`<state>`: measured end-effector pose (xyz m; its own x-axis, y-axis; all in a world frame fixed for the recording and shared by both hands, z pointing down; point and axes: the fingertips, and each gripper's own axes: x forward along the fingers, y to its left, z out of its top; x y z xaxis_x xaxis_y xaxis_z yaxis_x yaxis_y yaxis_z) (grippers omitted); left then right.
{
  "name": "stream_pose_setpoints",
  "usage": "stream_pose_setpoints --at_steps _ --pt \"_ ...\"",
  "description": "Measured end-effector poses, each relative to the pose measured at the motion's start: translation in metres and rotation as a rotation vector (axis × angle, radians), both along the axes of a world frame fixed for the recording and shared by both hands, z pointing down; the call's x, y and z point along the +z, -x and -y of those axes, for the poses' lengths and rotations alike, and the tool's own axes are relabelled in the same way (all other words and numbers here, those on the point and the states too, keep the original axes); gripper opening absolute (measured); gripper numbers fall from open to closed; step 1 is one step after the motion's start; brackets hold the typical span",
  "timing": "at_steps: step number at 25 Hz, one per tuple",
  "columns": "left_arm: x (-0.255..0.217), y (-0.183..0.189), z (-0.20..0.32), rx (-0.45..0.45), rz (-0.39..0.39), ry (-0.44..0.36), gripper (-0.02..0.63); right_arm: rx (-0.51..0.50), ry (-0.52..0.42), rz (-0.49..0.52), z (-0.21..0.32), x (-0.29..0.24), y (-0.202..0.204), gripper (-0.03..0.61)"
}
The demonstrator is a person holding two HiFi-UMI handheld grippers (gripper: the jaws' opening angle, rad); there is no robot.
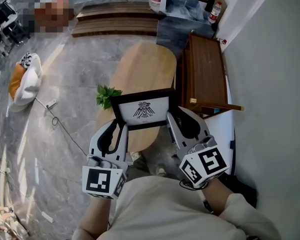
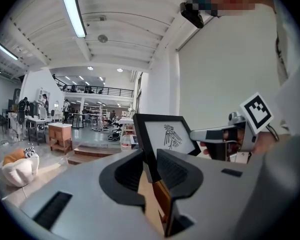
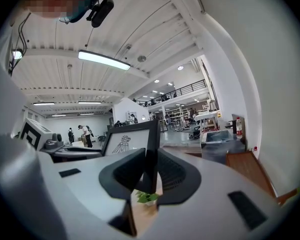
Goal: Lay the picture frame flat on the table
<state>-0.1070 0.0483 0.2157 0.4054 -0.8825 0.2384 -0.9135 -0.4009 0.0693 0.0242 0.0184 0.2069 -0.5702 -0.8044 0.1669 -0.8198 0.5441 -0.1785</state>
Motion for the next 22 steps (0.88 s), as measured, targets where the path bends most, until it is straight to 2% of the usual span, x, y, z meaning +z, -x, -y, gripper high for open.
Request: stream_pose_setpoints --at_steps 12,22 --pt "0.019 0.064 0.076 0.058 -0.021 0.064 0.084 0.06 0.066 -0.029 0.069 0.017 0.063 0.06" --pt "0.035 0.069 0.117 0.096 -0.014 0.106 0.084 0.09 0.142 -0.021 0.105 0.038 0.067 0.06"
